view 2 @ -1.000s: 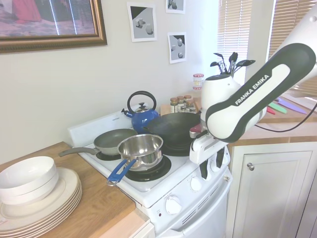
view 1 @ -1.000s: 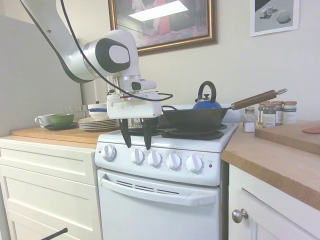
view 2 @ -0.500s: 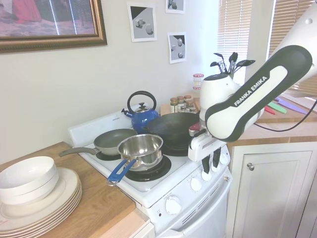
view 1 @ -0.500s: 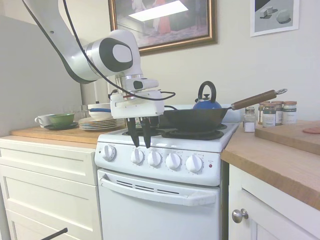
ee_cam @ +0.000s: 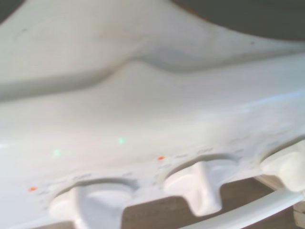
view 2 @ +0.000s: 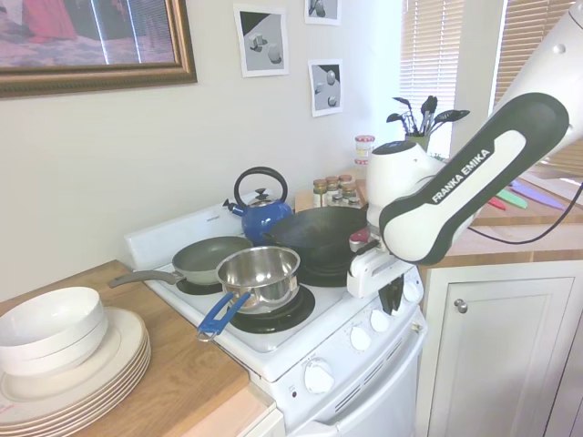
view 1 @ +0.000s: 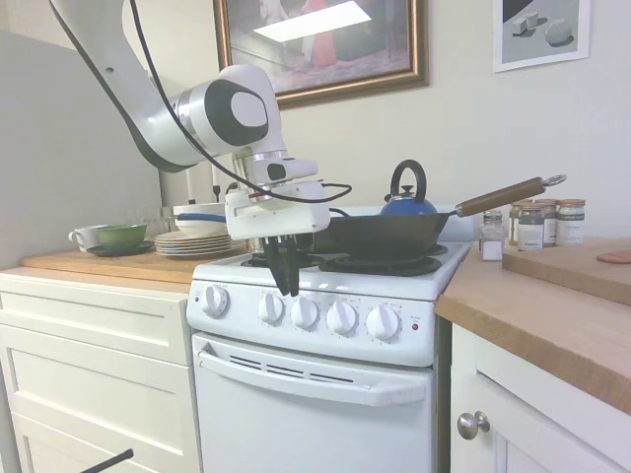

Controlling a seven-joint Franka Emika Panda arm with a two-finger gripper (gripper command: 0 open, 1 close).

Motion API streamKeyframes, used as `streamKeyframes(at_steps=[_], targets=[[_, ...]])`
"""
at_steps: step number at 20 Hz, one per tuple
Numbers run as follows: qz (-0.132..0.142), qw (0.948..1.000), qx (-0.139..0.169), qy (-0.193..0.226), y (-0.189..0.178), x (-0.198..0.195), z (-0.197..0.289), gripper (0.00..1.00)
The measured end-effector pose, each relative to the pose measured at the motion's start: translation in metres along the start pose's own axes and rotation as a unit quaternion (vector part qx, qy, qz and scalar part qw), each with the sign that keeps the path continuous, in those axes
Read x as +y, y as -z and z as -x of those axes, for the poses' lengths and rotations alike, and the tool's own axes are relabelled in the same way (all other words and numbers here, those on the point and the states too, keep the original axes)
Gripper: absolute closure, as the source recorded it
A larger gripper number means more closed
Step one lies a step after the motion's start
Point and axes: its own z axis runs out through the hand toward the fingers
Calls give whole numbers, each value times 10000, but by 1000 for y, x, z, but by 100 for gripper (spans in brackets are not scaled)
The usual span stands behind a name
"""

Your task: Turn on the stove on the top left

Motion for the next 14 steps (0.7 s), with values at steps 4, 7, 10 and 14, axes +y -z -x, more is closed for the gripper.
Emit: streamKeyframes(at_steps=[4,7,10,14], targets=[[19,9999,102,-55,-1,0,-9,100],[64,9999,145,-64,-7,-1,-13,100],[103,9997,193,-77,-14,-4,-15,100],[147,9996,231,-76,-20,-9,-15,100]])
